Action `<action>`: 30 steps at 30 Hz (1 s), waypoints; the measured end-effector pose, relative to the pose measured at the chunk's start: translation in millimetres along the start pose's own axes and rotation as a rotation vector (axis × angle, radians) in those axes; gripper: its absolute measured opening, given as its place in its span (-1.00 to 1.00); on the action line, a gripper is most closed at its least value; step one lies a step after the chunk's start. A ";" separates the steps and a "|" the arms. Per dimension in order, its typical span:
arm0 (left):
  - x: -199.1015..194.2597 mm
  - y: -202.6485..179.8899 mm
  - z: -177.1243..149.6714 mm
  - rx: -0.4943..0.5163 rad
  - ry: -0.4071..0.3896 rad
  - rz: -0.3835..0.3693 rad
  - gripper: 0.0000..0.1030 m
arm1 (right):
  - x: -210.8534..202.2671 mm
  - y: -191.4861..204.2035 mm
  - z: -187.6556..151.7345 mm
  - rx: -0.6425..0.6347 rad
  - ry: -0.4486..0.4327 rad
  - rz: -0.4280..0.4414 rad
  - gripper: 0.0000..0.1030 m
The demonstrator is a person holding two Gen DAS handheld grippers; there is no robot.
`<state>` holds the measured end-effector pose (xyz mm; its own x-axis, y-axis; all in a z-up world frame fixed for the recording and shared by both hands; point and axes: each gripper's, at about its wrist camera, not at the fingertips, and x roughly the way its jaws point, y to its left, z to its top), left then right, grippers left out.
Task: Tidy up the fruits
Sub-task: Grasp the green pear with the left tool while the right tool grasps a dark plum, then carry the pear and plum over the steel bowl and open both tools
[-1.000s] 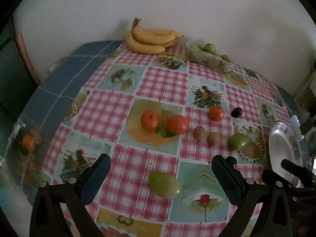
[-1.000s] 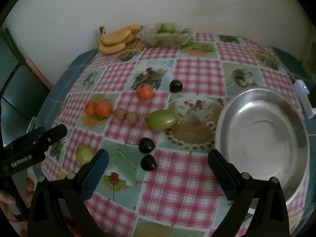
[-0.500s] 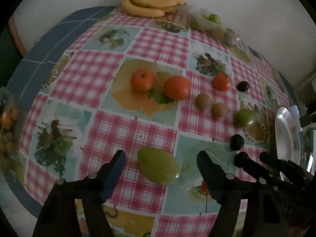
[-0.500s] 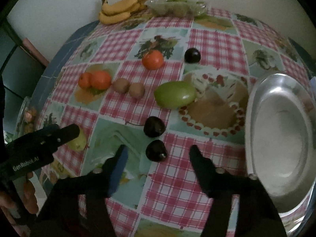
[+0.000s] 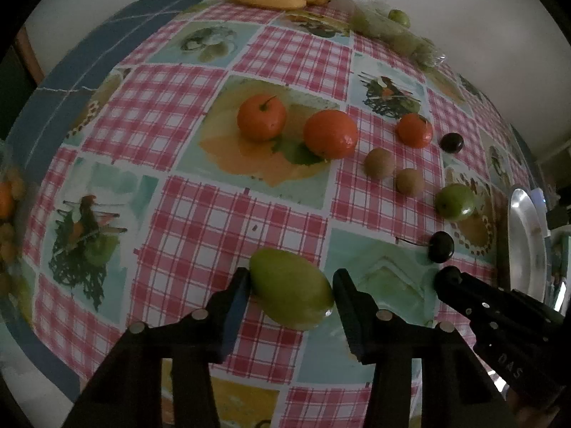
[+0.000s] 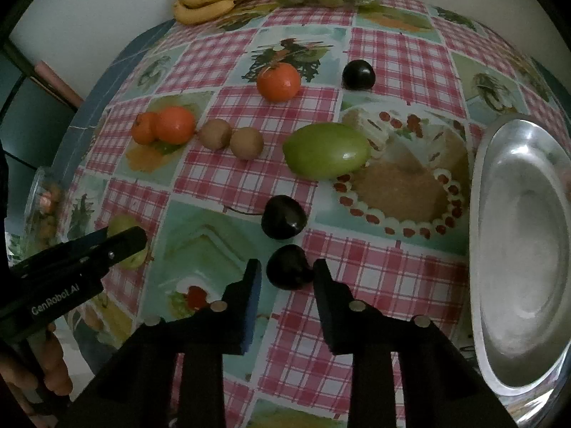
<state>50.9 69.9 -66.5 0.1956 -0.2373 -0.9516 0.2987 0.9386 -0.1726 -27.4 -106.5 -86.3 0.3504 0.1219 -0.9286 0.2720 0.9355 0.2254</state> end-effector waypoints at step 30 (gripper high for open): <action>-39.8 -63.7 60.6 -0.052 -0.112 -0.072 -0.04 | -46.7 -18.8 31.9 0.110 -0.148 -0.016 -0.48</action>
<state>80.7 4.3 -2.2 0.2794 -0.3277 -0.9025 0.2669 0.9294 -0.2549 -20.3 -140.4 -37.8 0.4707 0.0498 -0.8809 0.3721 0.8941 0.2494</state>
